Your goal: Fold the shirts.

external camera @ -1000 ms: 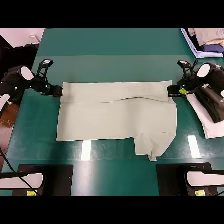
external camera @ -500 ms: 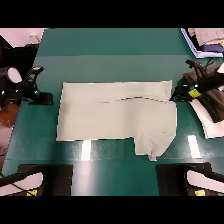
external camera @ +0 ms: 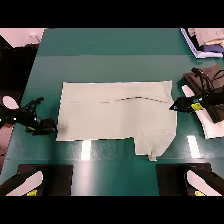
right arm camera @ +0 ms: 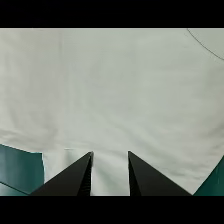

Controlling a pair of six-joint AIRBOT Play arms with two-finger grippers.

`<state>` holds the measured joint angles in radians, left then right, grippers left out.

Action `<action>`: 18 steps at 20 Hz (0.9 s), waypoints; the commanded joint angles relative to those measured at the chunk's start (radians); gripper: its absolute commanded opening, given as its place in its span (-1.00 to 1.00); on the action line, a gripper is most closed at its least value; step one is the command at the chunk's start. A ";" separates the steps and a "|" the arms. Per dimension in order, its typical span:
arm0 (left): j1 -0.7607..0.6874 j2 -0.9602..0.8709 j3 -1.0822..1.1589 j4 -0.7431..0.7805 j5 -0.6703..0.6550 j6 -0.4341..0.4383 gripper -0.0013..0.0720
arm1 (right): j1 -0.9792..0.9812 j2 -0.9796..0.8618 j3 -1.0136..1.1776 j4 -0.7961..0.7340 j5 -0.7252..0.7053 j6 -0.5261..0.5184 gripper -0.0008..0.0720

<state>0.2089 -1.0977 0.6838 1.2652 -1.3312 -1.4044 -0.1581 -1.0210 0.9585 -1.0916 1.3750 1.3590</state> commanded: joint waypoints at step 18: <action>-0.045 0.013 -0.035 -0.114 0.077 0.048 -0.89 | -0.200 0.098 -0.068 -0.088 0.170 0.010 -0.24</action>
<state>0.1677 -1.0863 0.6086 1.1507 -1.2510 -1.3594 -0.2890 -0.9318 0.9215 -1.1286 1.4731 1.3617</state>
